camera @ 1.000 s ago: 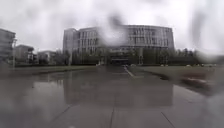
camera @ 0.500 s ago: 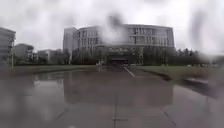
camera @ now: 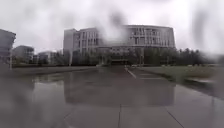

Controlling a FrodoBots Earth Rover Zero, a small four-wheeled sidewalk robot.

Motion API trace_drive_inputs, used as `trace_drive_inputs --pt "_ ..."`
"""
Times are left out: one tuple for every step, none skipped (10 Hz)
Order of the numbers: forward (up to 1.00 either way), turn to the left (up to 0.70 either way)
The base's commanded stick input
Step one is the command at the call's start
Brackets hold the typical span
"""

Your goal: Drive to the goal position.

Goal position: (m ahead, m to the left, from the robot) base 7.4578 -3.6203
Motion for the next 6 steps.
trace_drive_inputs --pt "0.7 0.0" --pt "0.7 0.0" --pt "0.7 0.0" --pt "0.7 0.0" --pt "0.7 0.0" --pt "0.7 0.0"
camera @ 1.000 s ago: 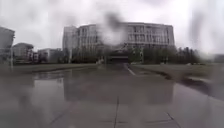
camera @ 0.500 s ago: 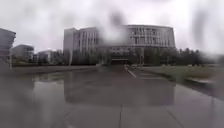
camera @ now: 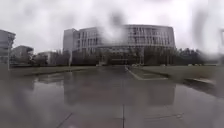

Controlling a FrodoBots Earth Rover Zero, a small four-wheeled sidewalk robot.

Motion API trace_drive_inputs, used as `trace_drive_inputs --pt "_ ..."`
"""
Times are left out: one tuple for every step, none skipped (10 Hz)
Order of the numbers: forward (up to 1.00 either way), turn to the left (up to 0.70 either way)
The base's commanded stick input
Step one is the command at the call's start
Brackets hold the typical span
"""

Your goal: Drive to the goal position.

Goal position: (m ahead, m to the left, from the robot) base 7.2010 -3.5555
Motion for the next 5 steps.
trace_drive_inputs --pt "0.7 0.0" --pt "0.7 0.0" --pt "0.7 0.0" --pt "0.7 0.0" --pt "0.7 0.0"
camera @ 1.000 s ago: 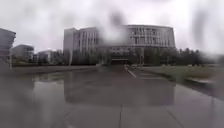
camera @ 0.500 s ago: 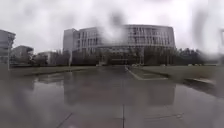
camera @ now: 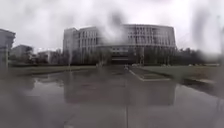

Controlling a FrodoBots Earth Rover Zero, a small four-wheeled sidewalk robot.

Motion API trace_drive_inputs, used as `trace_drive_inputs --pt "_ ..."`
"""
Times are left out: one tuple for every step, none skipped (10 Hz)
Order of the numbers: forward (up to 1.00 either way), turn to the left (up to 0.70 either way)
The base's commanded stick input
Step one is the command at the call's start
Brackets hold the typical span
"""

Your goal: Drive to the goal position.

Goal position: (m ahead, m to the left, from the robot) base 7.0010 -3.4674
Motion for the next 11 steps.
trace_drive_inputs --pt "0.7 0.0" --pt "0.7 0.0" --pt "0.7 0.0" --pt "0.7 0.0" --pt "0.7 0.0" --pt "0.7 0.0" --pt "0.7 0.0" --pt "0.7 0.0" --pt "0.7 0.0" --pt "0.7 0.0" --pt "0.7 0.0"
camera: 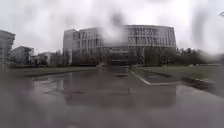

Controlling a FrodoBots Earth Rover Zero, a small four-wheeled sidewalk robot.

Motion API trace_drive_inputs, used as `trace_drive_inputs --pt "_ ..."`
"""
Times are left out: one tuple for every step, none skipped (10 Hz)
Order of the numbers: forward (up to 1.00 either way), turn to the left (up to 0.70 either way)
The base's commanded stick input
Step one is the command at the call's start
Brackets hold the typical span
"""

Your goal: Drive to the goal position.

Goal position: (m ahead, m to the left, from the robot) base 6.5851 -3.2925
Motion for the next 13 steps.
trace_drive_inputs --pt "0.7 0.0" --pt "0.7 0.0" --pt "0.7 0.0" --pt "0.7 0.0" --pt "0.7 0.0" --pt "0.7 0.0" --pt "0.7 0.0" --pt "0.7 0.0" --pt "0.7 0.0" --pt "0.7 0.0" --pt "0.7 0.0" --pt "0.7 0.0" --pt "0.7 0.0"
